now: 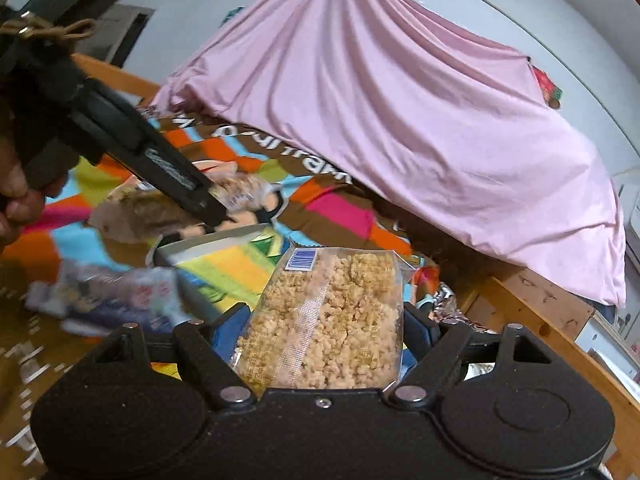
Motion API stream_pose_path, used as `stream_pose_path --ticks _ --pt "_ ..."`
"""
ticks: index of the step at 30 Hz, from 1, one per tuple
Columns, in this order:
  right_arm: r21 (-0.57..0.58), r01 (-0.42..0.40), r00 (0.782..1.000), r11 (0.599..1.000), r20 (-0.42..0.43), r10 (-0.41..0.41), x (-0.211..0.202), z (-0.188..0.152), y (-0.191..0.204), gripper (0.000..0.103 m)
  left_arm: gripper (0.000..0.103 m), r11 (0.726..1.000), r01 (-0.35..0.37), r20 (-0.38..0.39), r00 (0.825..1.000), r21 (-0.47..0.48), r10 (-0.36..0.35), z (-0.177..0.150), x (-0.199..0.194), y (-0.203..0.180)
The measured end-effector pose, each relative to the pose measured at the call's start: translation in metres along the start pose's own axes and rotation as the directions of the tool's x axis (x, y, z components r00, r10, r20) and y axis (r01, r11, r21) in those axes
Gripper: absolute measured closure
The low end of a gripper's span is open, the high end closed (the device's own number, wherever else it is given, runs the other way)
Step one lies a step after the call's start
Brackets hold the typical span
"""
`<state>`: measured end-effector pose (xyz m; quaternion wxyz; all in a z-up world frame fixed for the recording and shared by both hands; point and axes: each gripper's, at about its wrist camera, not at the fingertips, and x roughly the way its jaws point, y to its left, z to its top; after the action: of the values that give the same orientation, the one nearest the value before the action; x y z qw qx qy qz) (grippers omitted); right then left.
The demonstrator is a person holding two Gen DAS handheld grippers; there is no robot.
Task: Organize snacks
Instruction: 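Lift both held snacks and carry them over the tin tray, then lower the nut bar and rice crisp bag into the tray, open both grippers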
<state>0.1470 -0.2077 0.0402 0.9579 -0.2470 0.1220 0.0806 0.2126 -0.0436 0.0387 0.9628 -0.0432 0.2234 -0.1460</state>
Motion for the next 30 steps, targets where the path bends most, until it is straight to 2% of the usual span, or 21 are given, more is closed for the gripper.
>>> stream_pose_path --ticks 6,12,16,22,30 --pt "0.063 0.048 0.999 0.997 -0.008 -0.048 0.046 0.006 -0.045 0.022 0.063 0.999 -0.023 0.07 0.997 0.024 0.021 0.035 0.032 0.005" --pt "0.109 0.079 0.996 0.991 -0.043 -0.075 0.096 0.001 -0.082 0.022 0.063 1.0 -0.031 0.077 0.997 -0.006 0.031 0.052 0.082 0.004" --pt "0.185 0.081 0.994 0.98 -0.084 -0.066 0.129 -0.008 -0.098 0.022 0.063 0.999 -0.016 0.04 0.999 -0.035 0.017 0.052 0.123 0.0" --pt "0.239 0.052 0.991 0.97 -0.135 -0.02 0.167 -0.026 -0.1 0.022 0.063 0.998 0.004 -0.039 0.999 -0.06 -0.006 0.039 0.176 -0.002" --pt "0.334 0.024 0.978 0.942 -0.201 0.046 0.201 -0.054 -0.1 0.022 0.063 0.998 -0.006 -0.131 0.991 -0.062 -0.003 0.018 0.217 -0.001"
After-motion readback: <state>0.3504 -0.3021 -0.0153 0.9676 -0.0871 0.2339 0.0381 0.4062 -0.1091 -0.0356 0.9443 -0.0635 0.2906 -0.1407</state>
